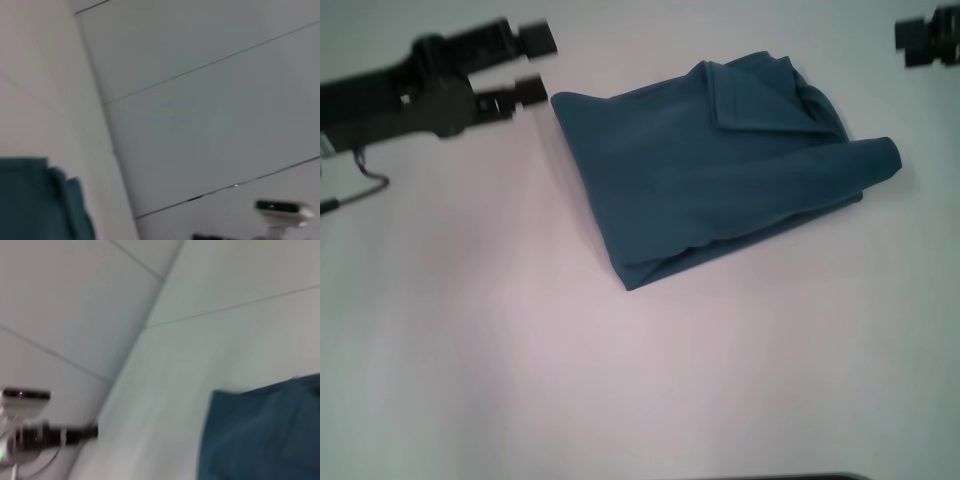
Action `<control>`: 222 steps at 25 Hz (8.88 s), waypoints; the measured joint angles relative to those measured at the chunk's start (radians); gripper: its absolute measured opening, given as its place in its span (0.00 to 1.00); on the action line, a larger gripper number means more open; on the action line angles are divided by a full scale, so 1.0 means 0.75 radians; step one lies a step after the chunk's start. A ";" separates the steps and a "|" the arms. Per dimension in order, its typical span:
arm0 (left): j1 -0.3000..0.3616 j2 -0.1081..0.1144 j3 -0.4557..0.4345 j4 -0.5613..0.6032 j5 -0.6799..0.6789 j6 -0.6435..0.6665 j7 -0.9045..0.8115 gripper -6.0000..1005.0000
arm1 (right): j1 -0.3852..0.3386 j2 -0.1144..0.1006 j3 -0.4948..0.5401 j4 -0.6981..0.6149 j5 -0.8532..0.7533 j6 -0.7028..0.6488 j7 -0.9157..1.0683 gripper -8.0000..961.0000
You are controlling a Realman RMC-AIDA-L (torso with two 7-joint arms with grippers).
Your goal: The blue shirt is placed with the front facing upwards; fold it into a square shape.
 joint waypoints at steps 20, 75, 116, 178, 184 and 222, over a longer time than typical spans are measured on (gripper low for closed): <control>-0.264 -0.031 0.174 0.315 0.555 -0.488 -0.189 0.82 | 0.021 -0.024 -0.005 -0.198 0.003 -0.040 0.177 0.86; -0.223 -0.025 0.075 0.214 0.521 -0.272 0.027 0.13 | 0.001 -0.019 0.001 -0.183 0.015 -0.055 0.168 0.86; -0.477 -0.080 0.483 0.438 0.515 -0.773 -0.260 0.83 | 0.004 -0.012 0.006 -0.183 0.019 -0.063 0.162 0.86; -0.122 -0.030 -0.079 -0.068 0.355 -0.035 -0.064 0.71 | 0.011 0.004 -0.005 -0.162 0.019 -0.066 0.129 0.86; -0.091 -0.073 -0.113 -0.057 0.345 -0.127 0.010 0.82 | -0.034 0.122 0.013 -0.184 0.134 -0.057 -0.293 0.86; 0.067 0.054 -0.418 -0.044 0.235 0.056 0.030 0.86 | 0.410 0.433 -0.752 -0.477 -0.613 0.290 0.092 0.86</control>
